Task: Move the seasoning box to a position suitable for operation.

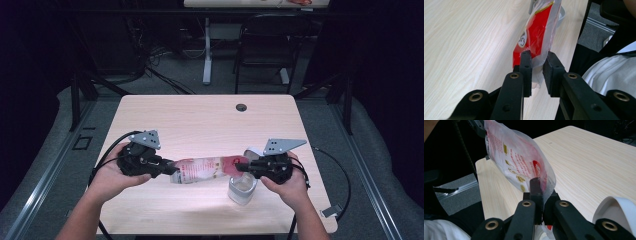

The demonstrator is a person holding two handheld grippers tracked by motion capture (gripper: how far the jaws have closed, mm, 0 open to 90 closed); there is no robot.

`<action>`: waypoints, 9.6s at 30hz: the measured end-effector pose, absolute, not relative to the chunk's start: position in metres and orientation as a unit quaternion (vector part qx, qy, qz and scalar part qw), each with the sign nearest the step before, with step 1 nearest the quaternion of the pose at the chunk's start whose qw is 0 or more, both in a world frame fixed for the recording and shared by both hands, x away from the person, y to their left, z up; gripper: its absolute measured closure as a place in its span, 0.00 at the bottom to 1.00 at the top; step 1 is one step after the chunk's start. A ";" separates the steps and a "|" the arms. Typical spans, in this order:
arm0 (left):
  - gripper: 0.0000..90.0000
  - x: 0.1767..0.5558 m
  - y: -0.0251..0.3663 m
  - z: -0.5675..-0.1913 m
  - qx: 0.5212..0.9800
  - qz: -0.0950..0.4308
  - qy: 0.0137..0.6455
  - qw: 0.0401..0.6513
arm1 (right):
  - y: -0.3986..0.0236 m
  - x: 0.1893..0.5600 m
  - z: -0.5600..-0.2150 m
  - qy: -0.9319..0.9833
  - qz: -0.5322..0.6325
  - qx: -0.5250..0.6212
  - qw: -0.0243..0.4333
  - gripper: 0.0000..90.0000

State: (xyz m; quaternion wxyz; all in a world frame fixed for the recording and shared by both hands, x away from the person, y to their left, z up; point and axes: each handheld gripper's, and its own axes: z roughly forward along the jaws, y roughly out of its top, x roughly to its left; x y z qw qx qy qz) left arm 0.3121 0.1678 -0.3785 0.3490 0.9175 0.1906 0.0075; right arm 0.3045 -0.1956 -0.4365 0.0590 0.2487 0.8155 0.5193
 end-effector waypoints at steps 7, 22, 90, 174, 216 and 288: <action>0.87 0.312 0.166 -0.374 0.917 0.007 0.190 0.350 | -0.197 0.304 -0.436 0.814 0.519 0.255 0.055 1.00; 0.87 0.313 0.159 -0.366 0.917 0.014 0.188 0.352 | -0.202 0.303 -0.440 0.808 0.525 0.263 0.056 1.00; 0.96 0.316 0.137 -0.343 0.924 0.071 0.151 0.345 | -0.211 0.305 -0.447 0.800 0.528 0.280 0.051 1.00; 1.00 0.321 0.108 -0.304 0.930 0.077 0.116 0.339 | -0.220 0.308 -0.450 0.807 0.510 0.291 0.068 1.00; 1.00 0.324 0.101 -0.300 0.926 0.065 0.114 0.353 | -0.223 0.310 -0.453 0.806 0.507 0.298 0.067 1.00; 1.00 0.336 0.096 -0.299 0.918 0.060 0.130 0.371 | -0.223 0.310 -0.453 0.813 0.484 0.305 0.113 1.00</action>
